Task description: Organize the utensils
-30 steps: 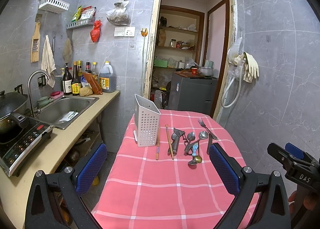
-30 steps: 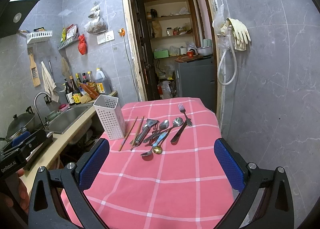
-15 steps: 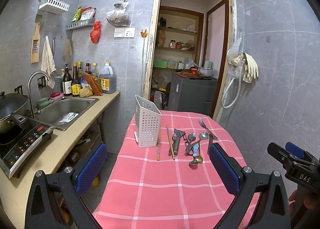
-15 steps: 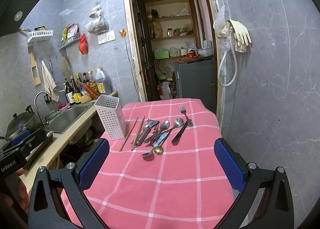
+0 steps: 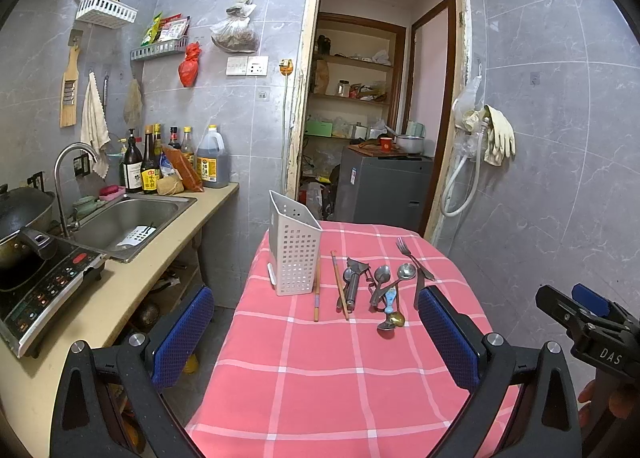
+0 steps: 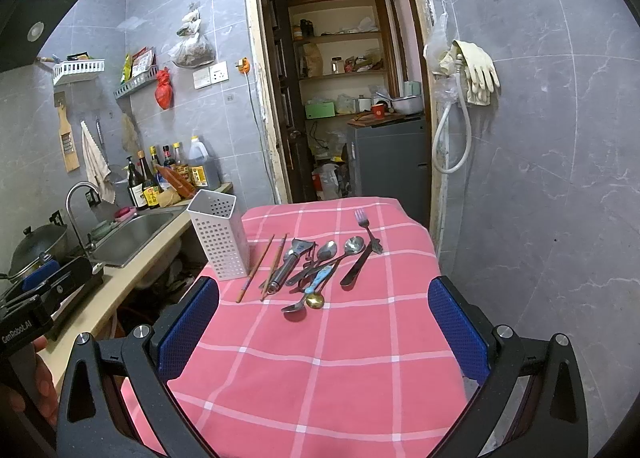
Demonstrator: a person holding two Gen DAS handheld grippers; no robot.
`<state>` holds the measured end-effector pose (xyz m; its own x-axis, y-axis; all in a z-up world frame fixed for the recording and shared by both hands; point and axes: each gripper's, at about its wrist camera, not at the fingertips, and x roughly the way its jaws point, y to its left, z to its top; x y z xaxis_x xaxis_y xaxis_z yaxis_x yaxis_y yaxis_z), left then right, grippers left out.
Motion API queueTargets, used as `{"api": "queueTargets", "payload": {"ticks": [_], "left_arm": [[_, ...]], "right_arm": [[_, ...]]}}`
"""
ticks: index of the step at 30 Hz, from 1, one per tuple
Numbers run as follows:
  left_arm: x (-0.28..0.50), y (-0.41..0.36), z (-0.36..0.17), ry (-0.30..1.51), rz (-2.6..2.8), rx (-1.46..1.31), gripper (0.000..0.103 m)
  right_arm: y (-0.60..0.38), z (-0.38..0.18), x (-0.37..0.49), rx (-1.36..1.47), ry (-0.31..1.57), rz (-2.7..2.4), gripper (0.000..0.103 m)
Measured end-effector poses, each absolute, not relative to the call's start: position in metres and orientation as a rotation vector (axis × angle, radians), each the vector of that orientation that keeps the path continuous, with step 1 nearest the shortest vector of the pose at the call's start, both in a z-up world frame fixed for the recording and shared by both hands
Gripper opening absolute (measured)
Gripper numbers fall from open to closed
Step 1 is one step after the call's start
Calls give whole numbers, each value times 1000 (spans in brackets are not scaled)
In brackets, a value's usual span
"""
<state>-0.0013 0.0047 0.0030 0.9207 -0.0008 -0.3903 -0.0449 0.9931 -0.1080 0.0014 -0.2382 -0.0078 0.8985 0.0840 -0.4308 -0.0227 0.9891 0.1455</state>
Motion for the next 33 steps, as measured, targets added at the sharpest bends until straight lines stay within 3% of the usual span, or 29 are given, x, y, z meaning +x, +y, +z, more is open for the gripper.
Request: {"api": "queueTargets", "payload": {"ticks": [33], "left_arm": [[2,3,2,403,23,-114,103]], "right_arm": [[-237,-7,0,132,453,53,102]]}}
